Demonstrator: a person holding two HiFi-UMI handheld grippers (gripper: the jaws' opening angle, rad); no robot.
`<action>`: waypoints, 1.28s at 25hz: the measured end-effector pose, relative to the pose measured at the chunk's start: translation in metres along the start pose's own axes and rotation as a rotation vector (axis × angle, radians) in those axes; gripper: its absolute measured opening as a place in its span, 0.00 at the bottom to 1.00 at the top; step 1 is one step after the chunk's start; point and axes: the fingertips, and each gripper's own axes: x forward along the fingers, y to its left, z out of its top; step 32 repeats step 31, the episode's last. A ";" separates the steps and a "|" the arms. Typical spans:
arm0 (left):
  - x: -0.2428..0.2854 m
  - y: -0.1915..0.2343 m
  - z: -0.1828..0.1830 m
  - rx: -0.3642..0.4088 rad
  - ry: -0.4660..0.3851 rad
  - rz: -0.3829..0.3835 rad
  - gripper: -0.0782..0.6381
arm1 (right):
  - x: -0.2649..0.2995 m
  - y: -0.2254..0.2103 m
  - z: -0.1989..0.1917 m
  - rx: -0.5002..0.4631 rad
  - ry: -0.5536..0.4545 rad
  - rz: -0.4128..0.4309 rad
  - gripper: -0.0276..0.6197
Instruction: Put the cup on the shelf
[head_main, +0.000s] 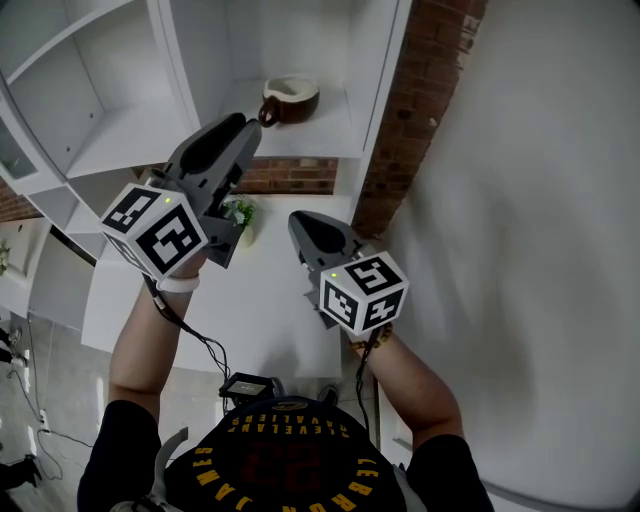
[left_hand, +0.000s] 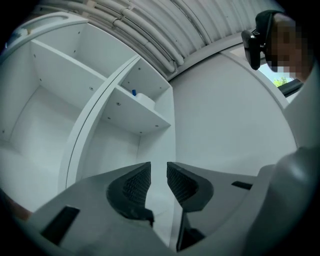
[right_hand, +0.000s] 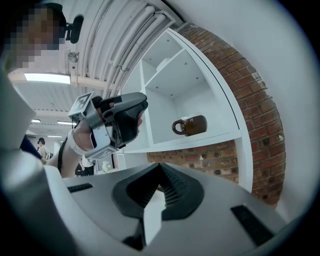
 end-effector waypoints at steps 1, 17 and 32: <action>0.003 0.000 0.006 0.006 -0.004 0.000 0.25 | 0.001 0.001 0.002 -0.004 -0.001 0.001 0.05; 0.002 -0.002 0.003 -0.021 0.005 0.000 0.25 | -0.002 0.008 0.046 -0.088 -0.094 0.001 0.05; -0.007 -0.003 -0.008 -0.049 0.017 0.009 0.25 | -0.010 0.012 0.043 -0.079 -0.094 0.002 0.05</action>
